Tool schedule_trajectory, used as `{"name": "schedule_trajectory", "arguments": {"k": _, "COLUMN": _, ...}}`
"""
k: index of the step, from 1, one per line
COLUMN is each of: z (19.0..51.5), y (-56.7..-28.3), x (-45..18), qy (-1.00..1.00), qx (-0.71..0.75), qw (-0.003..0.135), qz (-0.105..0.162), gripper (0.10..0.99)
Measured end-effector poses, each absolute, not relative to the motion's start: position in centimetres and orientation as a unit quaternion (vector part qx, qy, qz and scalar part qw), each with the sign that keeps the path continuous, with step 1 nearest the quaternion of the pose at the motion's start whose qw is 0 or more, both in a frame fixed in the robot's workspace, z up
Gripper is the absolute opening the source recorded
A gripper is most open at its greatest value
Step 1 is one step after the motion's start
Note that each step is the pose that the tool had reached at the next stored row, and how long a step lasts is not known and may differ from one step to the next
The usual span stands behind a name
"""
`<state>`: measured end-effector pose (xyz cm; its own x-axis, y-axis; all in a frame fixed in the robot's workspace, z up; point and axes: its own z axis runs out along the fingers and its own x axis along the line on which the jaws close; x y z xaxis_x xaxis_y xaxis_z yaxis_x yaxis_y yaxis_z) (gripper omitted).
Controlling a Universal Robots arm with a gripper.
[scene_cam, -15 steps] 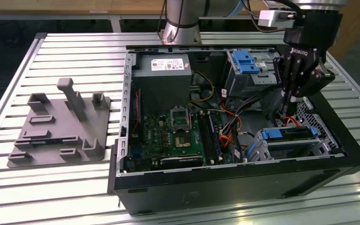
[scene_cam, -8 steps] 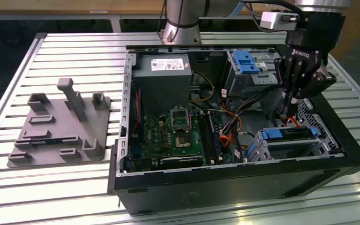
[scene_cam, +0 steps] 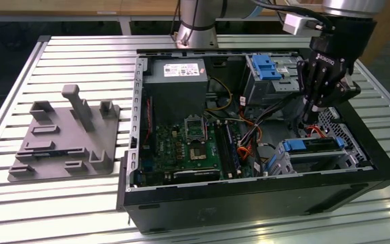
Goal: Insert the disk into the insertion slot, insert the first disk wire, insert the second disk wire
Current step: 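Insert the second disk wire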
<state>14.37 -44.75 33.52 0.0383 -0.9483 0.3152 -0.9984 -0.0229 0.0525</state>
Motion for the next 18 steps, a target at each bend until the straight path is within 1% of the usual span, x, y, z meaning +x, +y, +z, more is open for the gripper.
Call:
{"name": "schedule_trajectory", "arguments": {"k": 6, "z": 33.7, "y": -45.3, "x": 14.4, "qy": -0.689, "qx": 0.712, "qw": 0.112, "qz": 0.079, "gripper": 0.145}}
{"name": "schedule_trajectory", "arguments": {"k": 11, "z": 33.9, "y": -46.0, "x": 14.4, "qy": -0.689, "qx": 0.712, "qw": 0.109, "qz": 0.075, "gripper": 0.145}}
{"name": "schedule_trajectory", "arguments": {"k": 18, "z": 34.4, "y": -46.4, "x": 14.5, "qy": -0.691, "qx": 0.714, "qw": 0.093, "qz": 0.06, "gripper": 0.145}}
